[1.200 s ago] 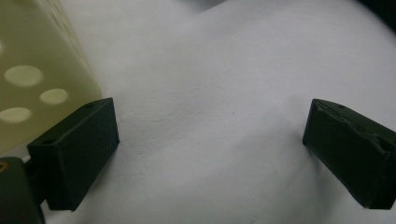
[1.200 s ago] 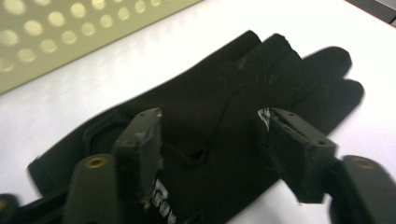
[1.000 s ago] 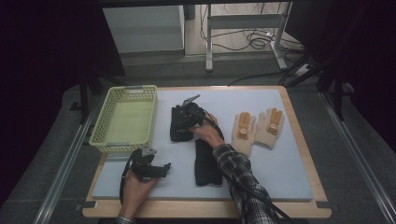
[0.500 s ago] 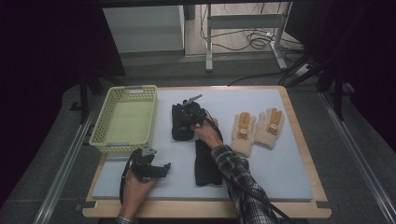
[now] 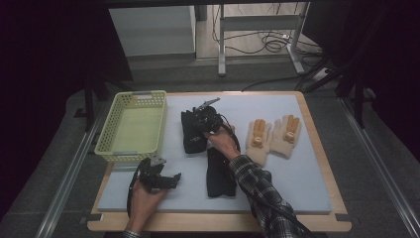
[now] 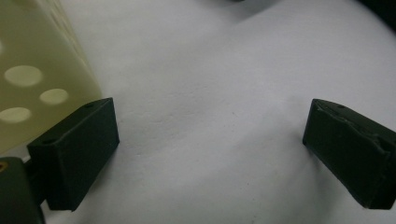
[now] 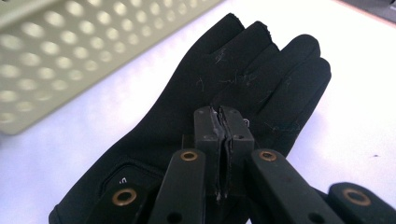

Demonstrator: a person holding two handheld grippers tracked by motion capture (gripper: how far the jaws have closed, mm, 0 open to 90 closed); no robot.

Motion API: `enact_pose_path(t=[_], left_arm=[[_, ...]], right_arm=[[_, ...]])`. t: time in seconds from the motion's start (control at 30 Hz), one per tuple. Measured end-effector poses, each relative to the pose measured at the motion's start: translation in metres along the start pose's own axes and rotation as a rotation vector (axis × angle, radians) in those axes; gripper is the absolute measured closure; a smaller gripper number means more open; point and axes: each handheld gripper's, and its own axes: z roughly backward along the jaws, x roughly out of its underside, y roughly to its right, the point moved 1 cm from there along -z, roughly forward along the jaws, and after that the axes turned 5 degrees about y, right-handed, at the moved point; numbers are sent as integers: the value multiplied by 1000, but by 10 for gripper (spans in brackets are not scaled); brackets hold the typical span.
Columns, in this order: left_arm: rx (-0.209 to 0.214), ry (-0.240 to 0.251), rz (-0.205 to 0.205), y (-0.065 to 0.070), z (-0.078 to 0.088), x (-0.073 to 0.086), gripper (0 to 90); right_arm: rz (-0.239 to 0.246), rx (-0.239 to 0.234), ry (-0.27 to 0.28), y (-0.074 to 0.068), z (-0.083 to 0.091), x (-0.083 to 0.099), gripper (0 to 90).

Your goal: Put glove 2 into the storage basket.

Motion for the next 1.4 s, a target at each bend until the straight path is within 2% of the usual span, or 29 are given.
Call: enact_pose_path(t=[0.3,0.37,0.67,0.8,0.83,0.87,1.0,1.03,1.07,1.17,1.3,1.4], left_arm=[[-1,1,-1,0,0,0,35],[-1,1,-1,0,0,0,34],[0,1,-2,0,0,0,34],[-1,4,2,0,0,0,34],[-1,4,2,0,0,0,34],[-2,4,2,0,0,0,34],[-1,4,2,0,0,0,34],[-2,4,2,0,0,0,34],[-2,3,2,0,0,0,34],[-2,3,2,0,0,0,34],[-2,3,4,0,0,0,34],[-2,3,4,0,0,0,35]], right_arm=[[-22,-23,42,-14,41,-4,858],[-11,-15,43,-17,51,-2,858],[-41,-7,54,-28,96,22,858],[-59,6,61,-34,118,33,857],[-60,18,60,-37,128,39,857],[-60,18,60,-37,128,39,857],[-84,41,63,-45,151,54,857],[-84,41,63,-45,151,54,857],[-96,47,59,-49,156,63,857],[-99,50,48,-53,157,73,856],[-107,68,7,-61,145,95,856],[-105,96,-2,-62,139,102,856]])
